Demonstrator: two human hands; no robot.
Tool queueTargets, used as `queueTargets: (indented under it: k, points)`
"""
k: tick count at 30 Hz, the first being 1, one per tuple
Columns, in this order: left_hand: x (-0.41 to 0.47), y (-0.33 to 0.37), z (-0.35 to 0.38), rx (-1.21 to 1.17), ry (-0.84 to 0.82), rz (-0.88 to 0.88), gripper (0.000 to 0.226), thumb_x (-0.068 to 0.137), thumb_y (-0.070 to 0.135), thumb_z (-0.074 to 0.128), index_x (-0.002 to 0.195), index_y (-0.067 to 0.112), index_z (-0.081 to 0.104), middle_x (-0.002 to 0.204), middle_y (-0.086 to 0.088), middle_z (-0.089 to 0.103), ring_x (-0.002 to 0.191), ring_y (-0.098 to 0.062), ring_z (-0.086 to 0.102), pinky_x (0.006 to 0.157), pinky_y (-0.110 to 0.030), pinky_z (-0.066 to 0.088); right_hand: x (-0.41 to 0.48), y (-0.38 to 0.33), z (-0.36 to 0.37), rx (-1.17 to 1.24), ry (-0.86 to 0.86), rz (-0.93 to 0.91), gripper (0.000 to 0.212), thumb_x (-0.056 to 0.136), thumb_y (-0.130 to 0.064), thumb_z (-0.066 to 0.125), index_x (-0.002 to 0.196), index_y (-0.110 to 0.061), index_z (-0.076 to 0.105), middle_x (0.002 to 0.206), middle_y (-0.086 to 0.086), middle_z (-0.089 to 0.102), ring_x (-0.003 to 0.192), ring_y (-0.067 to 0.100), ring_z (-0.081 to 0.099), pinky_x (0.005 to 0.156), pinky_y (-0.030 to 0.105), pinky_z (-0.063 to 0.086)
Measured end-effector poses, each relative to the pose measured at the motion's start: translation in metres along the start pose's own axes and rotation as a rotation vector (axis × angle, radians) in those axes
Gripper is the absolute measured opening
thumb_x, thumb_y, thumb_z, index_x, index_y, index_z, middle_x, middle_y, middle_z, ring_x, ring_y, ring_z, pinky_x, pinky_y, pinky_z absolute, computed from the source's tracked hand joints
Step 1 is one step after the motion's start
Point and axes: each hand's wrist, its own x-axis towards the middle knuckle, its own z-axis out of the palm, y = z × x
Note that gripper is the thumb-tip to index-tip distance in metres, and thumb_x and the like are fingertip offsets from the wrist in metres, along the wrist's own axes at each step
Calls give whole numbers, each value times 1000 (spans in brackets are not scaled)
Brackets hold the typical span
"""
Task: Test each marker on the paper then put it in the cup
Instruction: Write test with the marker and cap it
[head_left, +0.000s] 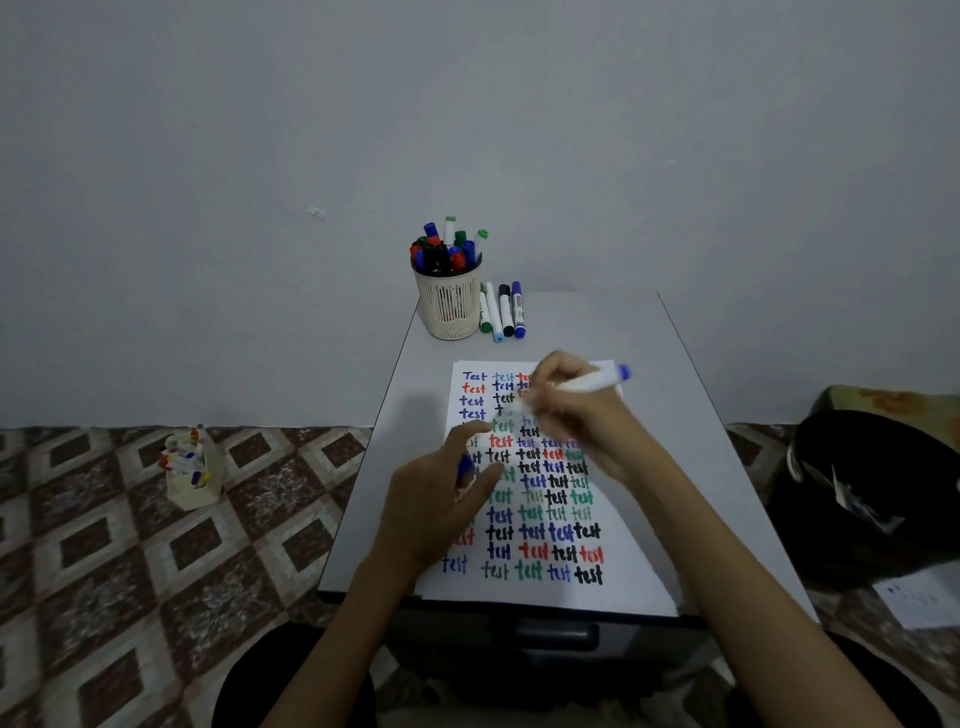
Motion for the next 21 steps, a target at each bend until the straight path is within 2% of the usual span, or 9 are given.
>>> queueTargets:
  k: [3,5,6,8,10,12,16,21]
  points:
    - [2,-4,7,128,-65,35,37,88,42,49,121,25,52,90,10,56,77,0,45,70,-18,45,21,-2,-41,119,282,-63,16,84,11,57,78,-4,58,74,9,67,62,20,66,47,23,52]
    - [4,-8,12,174,-142,73,36,86,40,50,119,24,54,106,8,54,91,4,35,81,-19,36,28,4,-63,70,386,-41,15,82,9,63,76,-5,60,85,12,70,74,25,70,55,28,58]
    - [4,-9,13,178,-160,75,36,86,39,50,118,24,55,110,8,54,93,6,31,83,-18,31,30,7,-70,47,394,-20,16,81,9,65,75,-5,59,84,13,70,74,26,70,56,29,58]
    - [5,-10,14,174,-164,64,37,86,40,49,117,23,56,112,8,54,96,6,31,85,-19,28,32,11,-80,-1,376,2,20,81,7,68,74,-6,55,70,15,66,60,25,68,47,28,54]
    - [4,-12,15,167,-167,61,36,85,41,49,115,23,59,112,8,54,99,4,36,86,-18,27,36,13,-83,-103,416,-5,26,80,3,71,70,-7,49,56,13,59,43,21,60,36,23,44]
    - [5,-13,15,162,-173,55,34,85,41,49,112,23,60,111,9,54,102,1,40,86,-16,25,41,15,-81,-216,488,-36,32,80,1,73,66,-10,46,51,12,54,34,17,52,34,19,38]
    - [5,-15,17,153,-174,45,33,85,41,49,111,24,61,110,9,53,103,-3,44,86,-18,27,50,24,-79,-287,546,-46,34,81,8,66,64,-11,43,55,8,51,38,10,51,37,19,42]
    - [5,-15,17,128,-178,31,34,85,42,49,111,24,61,111,10,54,104,-3,44,86,-21,29,52,27,-81,-345,496,-27,37,78,18,59,61,-11,42,45,-8,53,40,2,51,40,15,42]
